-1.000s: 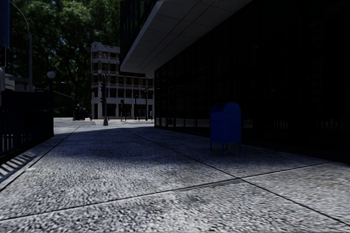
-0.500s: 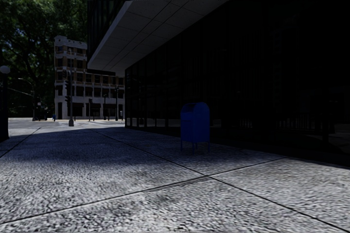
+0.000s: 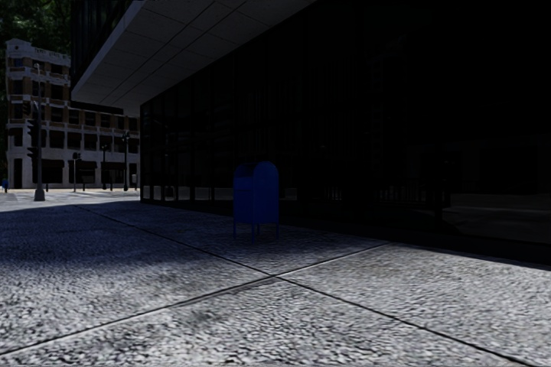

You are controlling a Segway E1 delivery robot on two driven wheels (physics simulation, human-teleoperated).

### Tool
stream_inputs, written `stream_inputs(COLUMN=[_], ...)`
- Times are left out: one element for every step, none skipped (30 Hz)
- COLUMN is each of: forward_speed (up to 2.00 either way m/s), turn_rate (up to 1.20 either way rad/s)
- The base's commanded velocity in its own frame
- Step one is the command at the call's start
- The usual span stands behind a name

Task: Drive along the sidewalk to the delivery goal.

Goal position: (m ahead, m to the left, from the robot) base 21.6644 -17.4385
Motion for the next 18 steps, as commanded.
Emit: stream_inputs(forward_speed=[0.00, 0.00, 0.00, 0.00, 0.00, 0.00, 0.00, 0.00, 0.00, 0.00, 0.00, 0.00, 0.00, 0.00, 0.00, 0.00, 0.00, 0.00], turn_rate=[-0.59, -0.59, -0.61, -0.62, -0.62, -0.62, -0.63, -0.63, -0.63, -0.63, -0.63, -0.63, -0.63, -0.63, -0.63, -0.63, -0.63, -0.63])
